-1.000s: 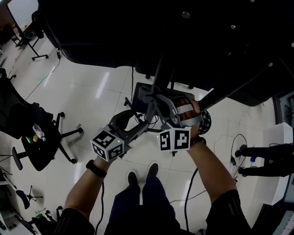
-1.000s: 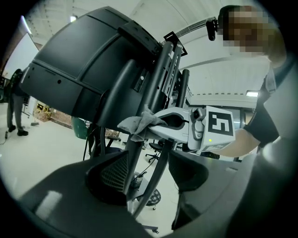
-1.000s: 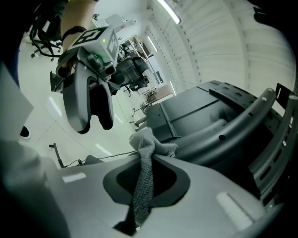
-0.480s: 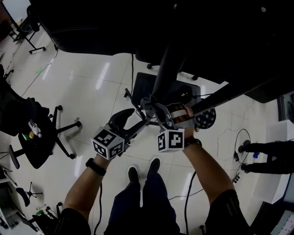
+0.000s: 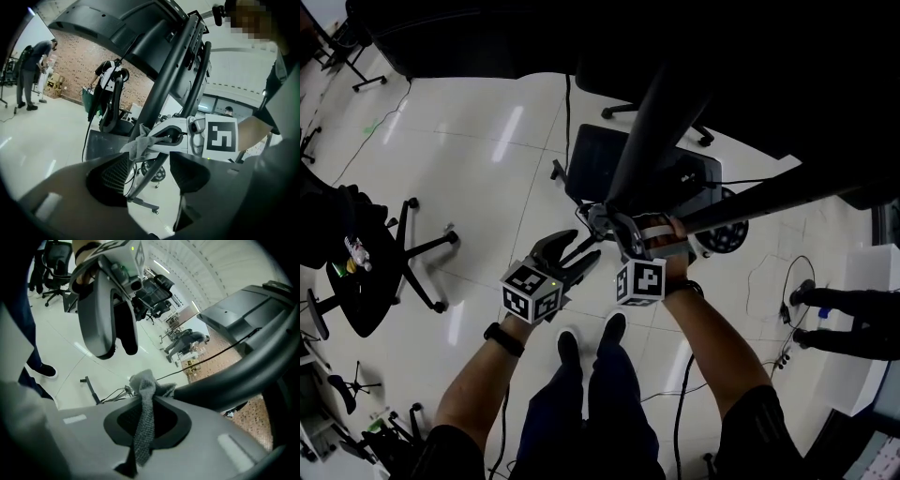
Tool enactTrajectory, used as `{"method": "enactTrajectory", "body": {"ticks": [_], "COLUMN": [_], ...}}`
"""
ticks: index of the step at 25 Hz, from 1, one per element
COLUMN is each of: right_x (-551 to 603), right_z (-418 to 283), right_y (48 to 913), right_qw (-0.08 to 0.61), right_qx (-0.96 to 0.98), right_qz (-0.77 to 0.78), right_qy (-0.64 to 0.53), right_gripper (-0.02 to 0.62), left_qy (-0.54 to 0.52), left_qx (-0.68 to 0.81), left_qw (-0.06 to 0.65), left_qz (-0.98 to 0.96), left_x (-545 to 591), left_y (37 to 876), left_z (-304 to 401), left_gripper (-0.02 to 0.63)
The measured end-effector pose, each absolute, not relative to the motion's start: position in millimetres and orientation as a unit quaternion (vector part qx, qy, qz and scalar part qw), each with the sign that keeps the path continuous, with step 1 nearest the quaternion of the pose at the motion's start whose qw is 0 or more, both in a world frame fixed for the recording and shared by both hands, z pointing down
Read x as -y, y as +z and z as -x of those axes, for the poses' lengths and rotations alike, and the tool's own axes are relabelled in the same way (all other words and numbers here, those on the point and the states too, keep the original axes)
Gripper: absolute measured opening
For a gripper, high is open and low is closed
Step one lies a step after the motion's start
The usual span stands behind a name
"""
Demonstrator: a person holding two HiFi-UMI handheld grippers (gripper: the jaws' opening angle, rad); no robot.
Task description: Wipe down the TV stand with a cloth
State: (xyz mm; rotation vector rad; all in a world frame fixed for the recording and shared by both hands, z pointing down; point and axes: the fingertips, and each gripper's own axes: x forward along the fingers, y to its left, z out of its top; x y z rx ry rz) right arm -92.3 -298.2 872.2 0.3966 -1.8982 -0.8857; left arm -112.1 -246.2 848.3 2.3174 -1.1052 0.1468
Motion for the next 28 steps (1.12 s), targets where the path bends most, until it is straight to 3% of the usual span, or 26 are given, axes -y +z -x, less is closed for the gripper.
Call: {"method": "enactTrajectory", "body": {"ticks": [7,19,28], "right_x": [297.5,295.0,269.9], "right_z": [88.9,85.6,82.4], "right_y": [945.8,995.6,903.6], "right_qw": [0.518,0.54,0.472], "right_qx": [0.775,0.77,0.821], "right_qz": [-0.132,-0.121,-0.158], "right_qy": [-0.338,-0.317,-0.279], "right_gripper": [0.015,0.015,0.015], "left_qy": [0.068,0.064,0.076], "left_qx": [0.414,0.417,0.393], "left_qw": [0.309,0.322,0.306], "left_qz": [-0.853,-0.847,-0.864], "left_x": [246.5,243.4,221.5], "left_y": [896.3,916.4,869.0], "left_z": [107.8,108.0,97.1], "left_gripper": [0.296,0.296,0.298]}}
